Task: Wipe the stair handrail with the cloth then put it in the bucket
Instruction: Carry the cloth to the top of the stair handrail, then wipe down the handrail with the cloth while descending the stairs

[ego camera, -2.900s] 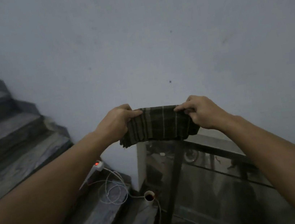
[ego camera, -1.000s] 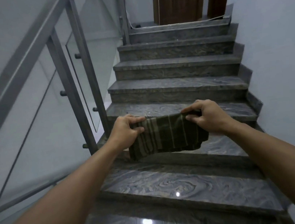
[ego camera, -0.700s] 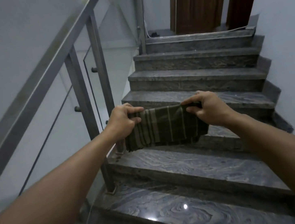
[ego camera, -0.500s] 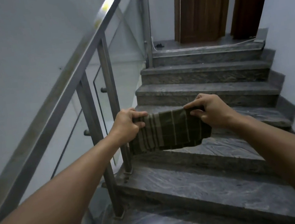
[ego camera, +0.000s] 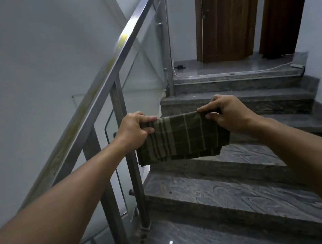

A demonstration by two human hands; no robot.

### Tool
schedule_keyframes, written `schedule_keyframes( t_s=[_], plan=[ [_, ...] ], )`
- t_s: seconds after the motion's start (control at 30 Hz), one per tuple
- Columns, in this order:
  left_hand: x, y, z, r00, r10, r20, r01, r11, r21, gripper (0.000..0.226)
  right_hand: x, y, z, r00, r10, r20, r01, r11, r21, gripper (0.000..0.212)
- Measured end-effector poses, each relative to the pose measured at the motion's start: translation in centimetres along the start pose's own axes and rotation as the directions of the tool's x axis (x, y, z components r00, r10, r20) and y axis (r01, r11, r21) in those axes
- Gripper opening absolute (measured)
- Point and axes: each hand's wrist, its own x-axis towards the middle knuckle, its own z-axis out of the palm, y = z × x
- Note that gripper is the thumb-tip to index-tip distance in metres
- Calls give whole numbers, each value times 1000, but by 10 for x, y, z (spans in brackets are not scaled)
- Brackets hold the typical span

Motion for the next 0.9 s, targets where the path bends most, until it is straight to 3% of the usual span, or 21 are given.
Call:
schedule_keyframes(
  t_s=[0.47,0.9],
  plan=[
    [171,41,-56,984,-101,-146,107,994,35,35,206,17,-79,986,-164,23,164,986,12,26],
    [350,13,-115,952,-19,-307,58,991,117,34,413,19,-85,948,-259,-183,247,965,-87,24]
  ],
)
